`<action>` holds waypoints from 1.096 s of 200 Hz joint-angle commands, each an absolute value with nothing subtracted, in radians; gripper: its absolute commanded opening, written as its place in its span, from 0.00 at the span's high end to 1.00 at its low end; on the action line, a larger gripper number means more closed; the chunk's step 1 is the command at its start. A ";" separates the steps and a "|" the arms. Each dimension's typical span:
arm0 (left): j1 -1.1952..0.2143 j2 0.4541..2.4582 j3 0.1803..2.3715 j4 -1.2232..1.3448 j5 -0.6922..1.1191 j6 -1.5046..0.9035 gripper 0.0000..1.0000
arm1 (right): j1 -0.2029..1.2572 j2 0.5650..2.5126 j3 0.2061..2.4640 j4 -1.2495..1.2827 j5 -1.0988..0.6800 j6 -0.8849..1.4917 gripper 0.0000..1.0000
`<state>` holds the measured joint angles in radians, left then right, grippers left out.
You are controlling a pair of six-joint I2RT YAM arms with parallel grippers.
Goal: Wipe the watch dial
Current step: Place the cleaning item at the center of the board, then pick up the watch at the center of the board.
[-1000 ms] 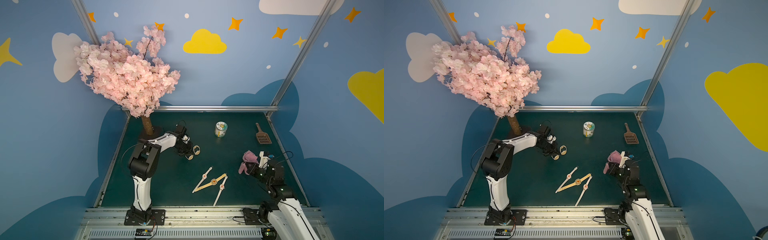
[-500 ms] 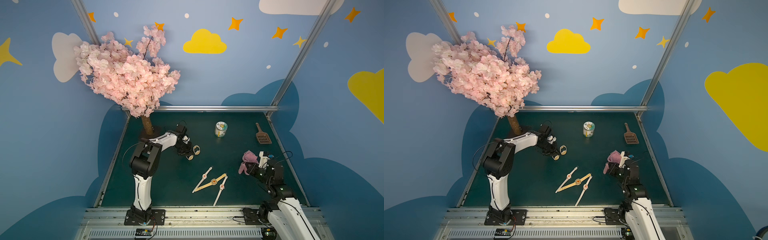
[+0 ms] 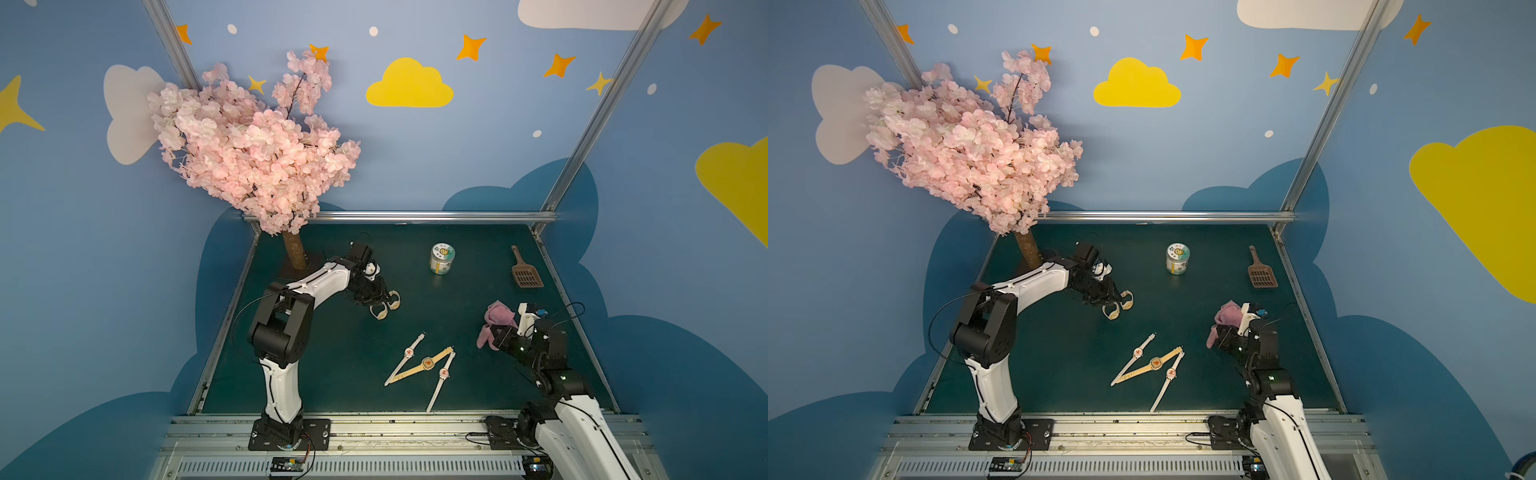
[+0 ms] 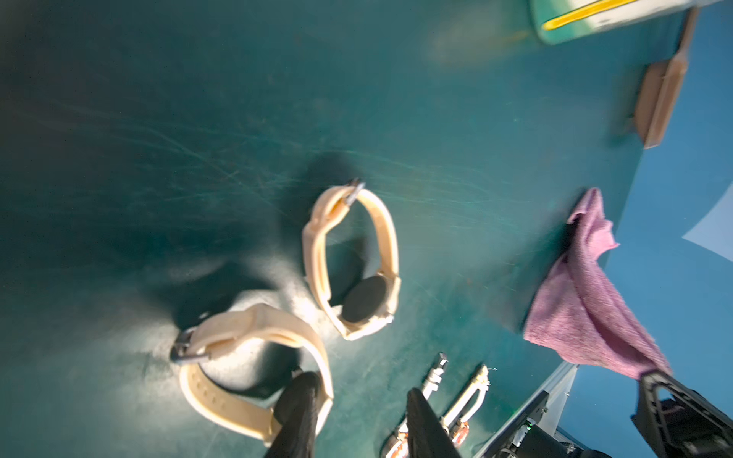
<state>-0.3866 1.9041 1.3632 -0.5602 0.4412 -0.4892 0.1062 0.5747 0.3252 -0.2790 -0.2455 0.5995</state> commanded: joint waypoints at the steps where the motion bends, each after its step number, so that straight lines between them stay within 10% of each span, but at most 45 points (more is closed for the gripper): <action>1: -0.405 1.838 1.350 -0.577 0.450 -0.457 0.60 | 0.104 0.584 0.359 -0.322 -0.217 0.603 1.00; 51: -0.449 1.723 1.213 -0.512 0.440 -0.483 0.76 | 0.103 0.603 0.367 -0.323 -0.242 0.601 1.00; 134: -0.676 1.708 1.039 -0.332 0.461 -0.494 0.63 | 0.102 0.825 0.352 -0.317 -0.232 0.642 1.00; 166: -0.712 1.741 1.002 -0.232 0.494 -0.521 0.60 | 0.102 0.869 0.400 -0.346 -0.286 0.648 0.55; 219: -0.687 1.664 0.943 -0.112 0.464 -0.593 0.60 | 0.110 0.728 0.608 -0.548 -0.248 0.544 0.37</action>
<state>-0.7055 1.7245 0.9634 -0.1993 0.4747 -0.5533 0.1047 0.7815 0.5129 -0.4534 -0.2512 0.6048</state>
